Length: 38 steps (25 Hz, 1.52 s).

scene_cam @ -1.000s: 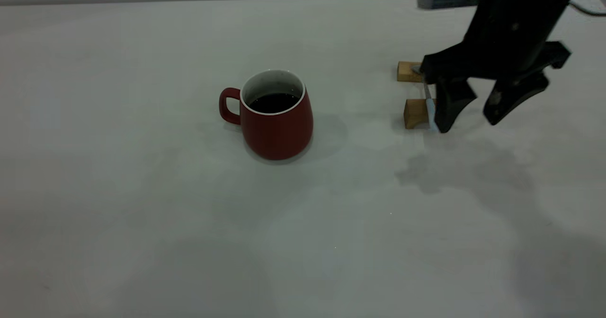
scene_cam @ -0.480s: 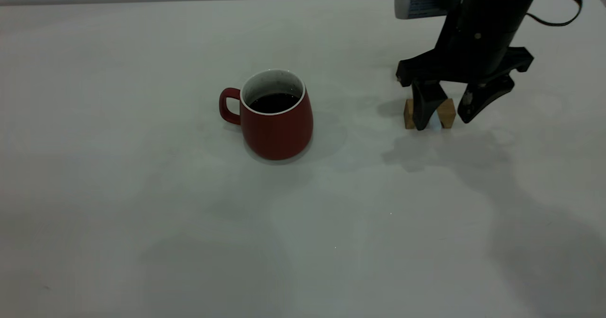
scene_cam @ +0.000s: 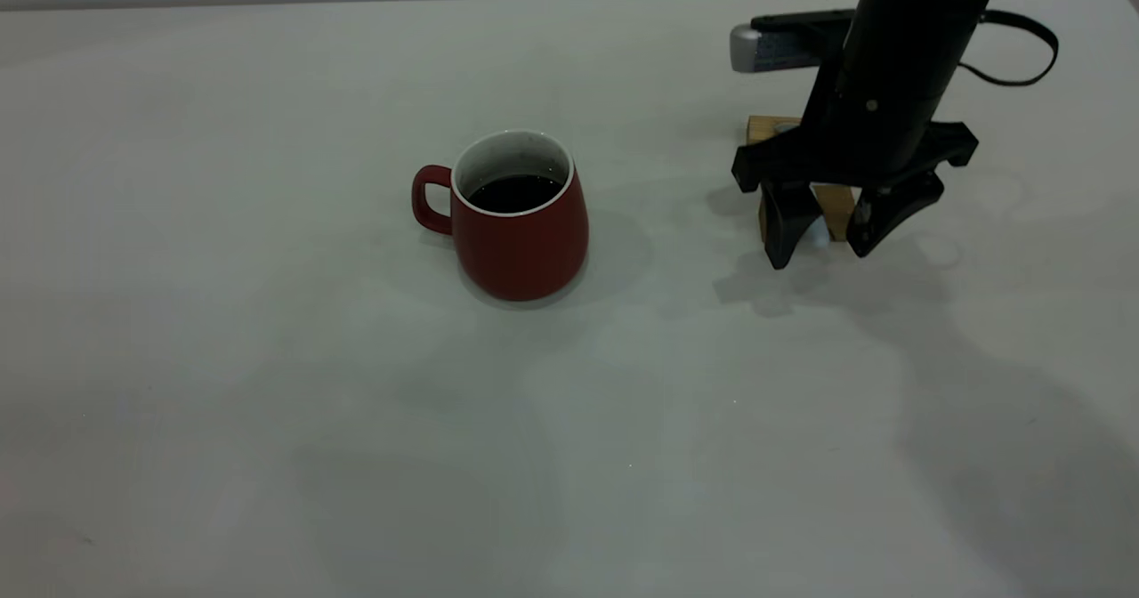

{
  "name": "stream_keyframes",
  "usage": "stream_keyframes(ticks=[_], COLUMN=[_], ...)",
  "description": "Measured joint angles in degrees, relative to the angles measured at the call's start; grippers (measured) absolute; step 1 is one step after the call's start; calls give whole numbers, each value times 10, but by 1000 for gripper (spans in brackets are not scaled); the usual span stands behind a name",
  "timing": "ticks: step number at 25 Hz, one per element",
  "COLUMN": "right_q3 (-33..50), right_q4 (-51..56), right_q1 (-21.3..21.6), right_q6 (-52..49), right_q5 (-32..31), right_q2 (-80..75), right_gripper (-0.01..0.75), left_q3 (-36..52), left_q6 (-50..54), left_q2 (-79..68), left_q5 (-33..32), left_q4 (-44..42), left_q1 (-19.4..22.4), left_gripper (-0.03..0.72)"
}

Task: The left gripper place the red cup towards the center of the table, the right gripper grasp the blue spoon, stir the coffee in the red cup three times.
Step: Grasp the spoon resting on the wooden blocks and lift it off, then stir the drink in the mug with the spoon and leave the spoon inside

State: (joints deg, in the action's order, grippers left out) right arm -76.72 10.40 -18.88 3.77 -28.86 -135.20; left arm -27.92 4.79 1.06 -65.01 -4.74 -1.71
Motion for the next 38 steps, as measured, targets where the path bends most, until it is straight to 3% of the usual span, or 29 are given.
stream_keyframes(ticks=[3,6,15,20,23,29,32,38], right_q3=[0,0,0,0,0,0,0,0], right_q4=[-13,-19,-26,-24,33,335,479,665], right_q1=[0,0,0,0,0,-2,-6,-21], right_q6=[-9,-14,-17,-17,-18,-84,-113,-190], right_q5=[13,21,11,-32,-80,-193,-210,-222], right_q2=[-5,-6,-4,64,129,204,205,205], right_gripper=[606,528,137,135,135,135,135,135], left_q3=[0,0,0,0,0,0,0,0], left_q6=[0,0,0,0,0,0,0,0], left_q2=[0,0,0,0,0,0,0,0], left_q5=[0,0,0,0,0,0,0,0], left_q4=[0,0,0,0,0,0,0,0], left_q1=[0,0,0,0,0,0,0,0], left_gripper=[334,334,334,334,334,334,334,334])
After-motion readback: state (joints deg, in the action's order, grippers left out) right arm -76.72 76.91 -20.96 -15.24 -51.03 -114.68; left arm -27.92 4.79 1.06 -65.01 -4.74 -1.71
